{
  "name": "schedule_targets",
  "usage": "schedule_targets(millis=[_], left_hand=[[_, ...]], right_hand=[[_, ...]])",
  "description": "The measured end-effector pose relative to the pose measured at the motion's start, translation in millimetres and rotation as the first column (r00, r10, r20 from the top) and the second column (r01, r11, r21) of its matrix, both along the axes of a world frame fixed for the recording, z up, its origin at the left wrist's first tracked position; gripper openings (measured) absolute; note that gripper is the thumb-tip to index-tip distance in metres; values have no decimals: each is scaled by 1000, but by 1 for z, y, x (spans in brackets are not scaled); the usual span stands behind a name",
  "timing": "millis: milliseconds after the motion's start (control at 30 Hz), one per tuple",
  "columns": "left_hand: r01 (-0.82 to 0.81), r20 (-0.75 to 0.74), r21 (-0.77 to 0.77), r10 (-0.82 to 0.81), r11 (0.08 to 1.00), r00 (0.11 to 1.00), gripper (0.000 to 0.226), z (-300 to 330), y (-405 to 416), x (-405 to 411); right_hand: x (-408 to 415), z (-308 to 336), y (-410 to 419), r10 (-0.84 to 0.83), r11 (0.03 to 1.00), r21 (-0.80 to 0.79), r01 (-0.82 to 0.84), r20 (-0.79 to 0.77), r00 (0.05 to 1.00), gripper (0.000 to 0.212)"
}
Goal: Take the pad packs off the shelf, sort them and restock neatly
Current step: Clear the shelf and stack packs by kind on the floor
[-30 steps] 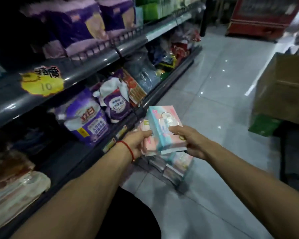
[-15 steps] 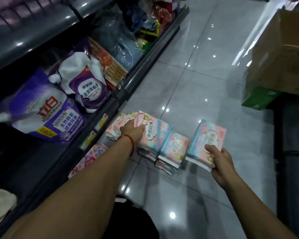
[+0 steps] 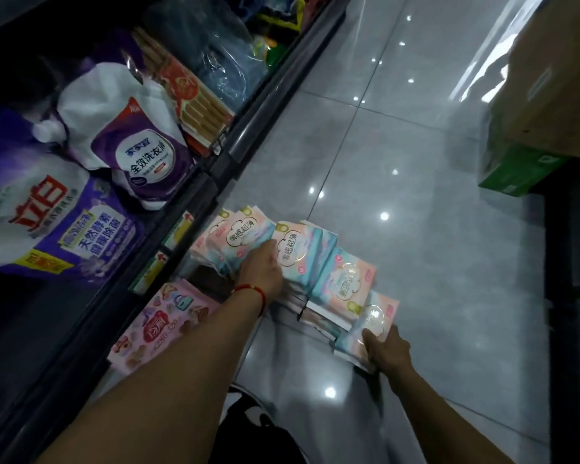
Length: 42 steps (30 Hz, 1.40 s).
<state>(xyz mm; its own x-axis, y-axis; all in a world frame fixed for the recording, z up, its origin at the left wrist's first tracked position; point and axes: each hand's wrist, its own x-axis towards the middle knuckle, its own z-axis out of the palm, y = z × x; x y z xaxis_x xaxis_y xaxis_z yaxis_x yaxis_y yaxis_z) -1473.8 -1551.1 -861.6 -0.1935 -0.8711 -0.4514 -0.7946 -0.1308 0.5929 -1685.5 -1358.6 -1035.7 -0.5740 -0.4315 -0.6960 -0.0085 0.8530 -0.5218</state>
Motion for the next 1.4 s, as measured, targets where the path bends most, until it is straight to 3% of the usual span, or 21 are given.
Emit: schedule_targets(millis=[200, 300, 433, 500, 567, 667, 733, 867, 967, 1100, 1200, 1333, 1400], left_hand=[[7, 17, 8, -7, 1000, 1000, 57, 33, 4, 15], [-23, 26, -32, 24, 999, 999, 54, 67, 13, 26], [-143, -18, -107, 142, 984, 990, 46, 121, 39, 56], [-209, -77, -130, 200, 969, 977, 36, 149, 54, 77], [-287, -169, -186, 257, 940, 951, 25, 179, 73, 103], [-415, -292, -304, 331, 857, 897, 17, 228, 101, 158], [-466, -299, -423, 366, 777, 881, 18, 258, 119, 208], [-536, -308, -595, 446, 599, 840, 16, 315, 149, 308], [-535, -255, -706, 538, 464, 803, 21, 348, 166, 369], [-472, -81, -778, 680, 414, 729, 28, 367, 175, 425], [-382, 80, -817, 743, 431, 664, 43, 368, 174, 452], [-305, 229, -787, 713, 536, 663, 64, 368, 157, 482], [-285, 300, -747, 687, 600, 661, 57, 365, 147, 490]], right_hand=[[7, 31, -10, -44, 999, 15, 45, -60, 997, 56], [18, 74, -11, -72, 993, -100, 54, -186, 980, 47], [51, 155, -12, -117, 926, -376, 13, -254, 960, 29], [78, 195, -17, -38, 863, -496, -89, -240, 970, 20], [113, 233, -30, 157, 764, -586, -272, -239, 958, 19], [173, 293, -56, 396, 539, -685, -490, -307, 866, 23], [219, 337, -75, 495, 347, -728, -591, -393, 775, 27], [318, 428, -100, 598, 1, -746, -666, -533, 599, 26], [392, 483, -109, 628, -184, -711, -679, -616, 475, 26], [469, 517, -129, 566, -323, -581, -747, -751, 339, 20], [515, 528, -154, 492, -405, -400, -822, -853, 172, 40], [562, 531, -186, 564, -378, -256, -890, -826, -2, 81], [574, 525, -195, 655, -344, -269, -899, -755, -25, 87]])
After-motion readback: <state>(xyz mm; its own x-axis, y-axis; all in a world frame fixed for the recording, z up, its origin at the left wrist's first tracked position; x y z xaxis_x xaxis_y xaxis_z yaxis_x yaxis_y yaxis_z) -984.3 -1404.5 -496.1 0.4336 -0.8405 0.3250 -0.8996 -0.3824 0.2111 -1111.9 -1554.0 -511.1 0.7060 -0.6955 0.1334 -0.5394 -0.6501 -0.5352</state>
